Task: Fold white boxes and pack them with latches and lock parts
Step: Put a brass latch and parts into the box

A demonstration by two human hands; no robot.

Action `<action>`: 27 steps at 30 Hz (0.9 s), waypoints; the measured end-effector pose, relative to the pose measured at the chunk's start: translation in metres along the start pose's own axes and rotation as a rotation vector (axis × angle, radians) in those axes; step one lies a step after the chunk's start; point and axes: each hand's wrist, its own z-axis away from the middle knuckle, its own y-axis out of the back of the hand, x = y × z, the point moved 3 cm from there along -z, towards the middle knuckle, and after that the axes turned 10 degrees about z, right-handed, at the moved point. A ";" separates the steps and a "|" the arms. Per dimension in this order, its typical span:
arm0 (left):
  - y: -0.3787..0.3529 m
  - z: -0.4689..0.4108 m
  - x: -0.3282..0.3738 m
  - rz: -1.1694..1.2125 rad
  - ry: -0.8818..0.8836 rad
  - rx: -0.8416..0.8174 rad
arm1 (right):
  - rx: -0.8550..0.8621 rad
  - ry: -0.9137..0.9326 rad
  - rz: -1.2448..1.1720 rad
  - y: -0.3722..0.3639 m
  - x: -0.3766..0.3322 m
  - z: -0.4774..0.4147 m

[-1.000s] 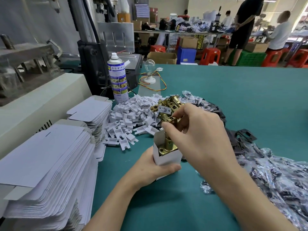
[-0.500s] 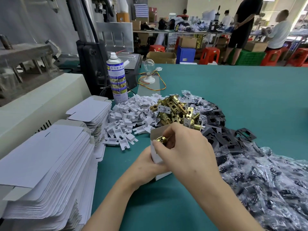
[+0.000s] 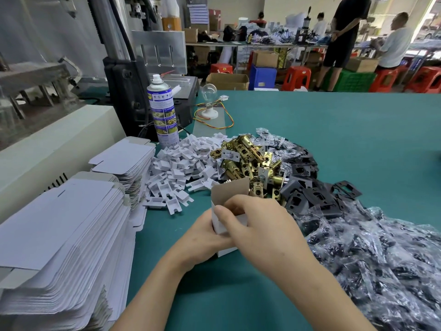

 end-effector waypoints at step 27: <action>0.011 0.006 -0.006 -0.056 0.158 -0.160 | 0.000 0.593 0.510 -0.030 0.004 -0.153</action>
